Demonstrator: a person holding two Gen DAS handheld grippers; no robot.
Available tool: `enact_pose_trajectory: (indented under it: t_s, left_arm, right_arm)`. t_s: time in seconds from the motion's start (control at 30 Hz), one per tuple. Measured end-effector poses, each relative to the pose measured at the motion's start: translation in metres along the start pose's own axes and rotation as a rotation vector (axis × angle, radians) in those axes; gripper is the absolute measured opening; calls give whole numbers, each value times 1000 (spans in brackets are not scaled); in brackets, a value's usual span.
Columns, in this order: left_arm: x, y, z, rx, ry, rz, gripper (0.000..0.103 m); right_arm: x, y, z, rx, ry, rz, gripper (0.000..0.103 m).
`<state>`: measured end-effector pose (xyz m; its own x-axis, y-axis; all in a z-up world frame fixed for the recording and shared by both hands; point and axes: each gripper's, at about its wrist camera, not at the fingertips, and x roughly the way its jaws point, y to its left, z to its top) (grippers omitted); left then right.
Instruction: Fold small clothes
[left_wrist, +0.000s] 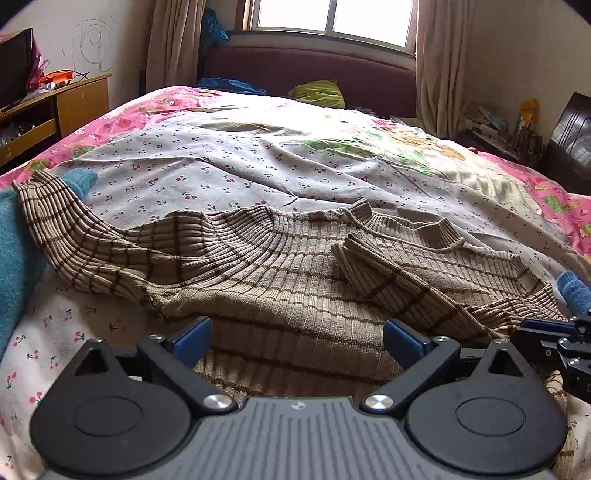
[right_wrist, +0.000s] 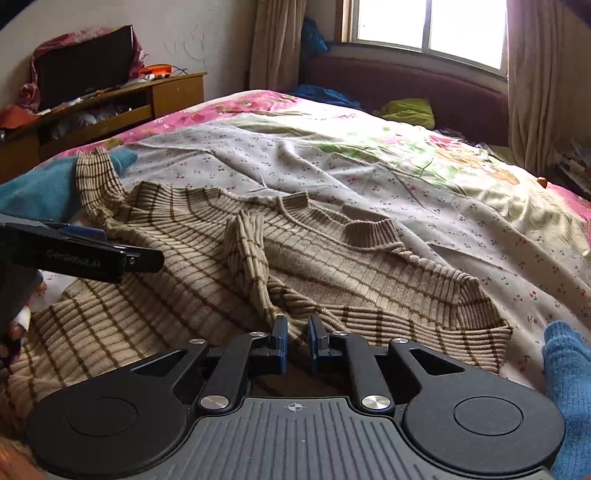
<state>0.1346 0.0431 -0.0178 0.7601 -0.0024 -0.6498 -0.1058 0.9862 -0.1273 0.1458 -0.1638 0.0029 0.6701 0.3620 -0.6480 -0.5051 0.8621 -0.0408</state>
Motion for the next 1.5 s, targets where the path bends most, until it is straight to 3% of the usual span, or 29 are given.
enact_pose_trajectory:
  t_s: [0.13,0.3,0.4,0.43,0.6,0.73,0.8,0.97,1.07,1.17,1.23,1.33,1.43,1.5]
  left_arm:
    - [-1,4,4,-11,-8,16,103]
    - [-3,21,6,-40,-13,46,103]
    - [-9,32,10,-61,-31,60,103]
    - [-12,35,12,-69,-41,62,103]
    - [-26,52,22,-102,-90,74,103]
    - [-33,59,26,-120,-115,81,103]
    - [-37,62,26,-130,-122,83,103]
    - [-35,60,25,-117,-118,83,103]
    - [-26,48,25,-71,-100,72,103]
    - [-13,30,28,-17,-91,42,103]
    - [-1,18,31,14,-78,18,103]
    - [20,2,32,63,-57,12,103]
    - [47,-10,24,146,3,58,103]
    - [59,-9,14,166,52,72,103]
  right_arm:
    - [25,12,14,-55,-10,59,29]
    - [67,27,29,-27,21,75,28]
    - [82,28,38,41,50,79,9]
    - [82,26,43,67,40,82,9]
    - [56,7,78,208,-118,5,8]
    - [39,9,92,162,-249,-110,10]
    - [48,24,87,84,-211,-67,12]
    - [83,83,34,-140,10,79,15]
    - [66,79,19,-116,7,88,15]
    - [39,43,19,1,-9,71,16]
    - [27,15,18,48,-12,9,19]
    - [26,-36,11,82,35,-158,19]
    - [43,-75,-13,97,180,-334,19]
    - [39,-96,-31,170,203,-330,19]
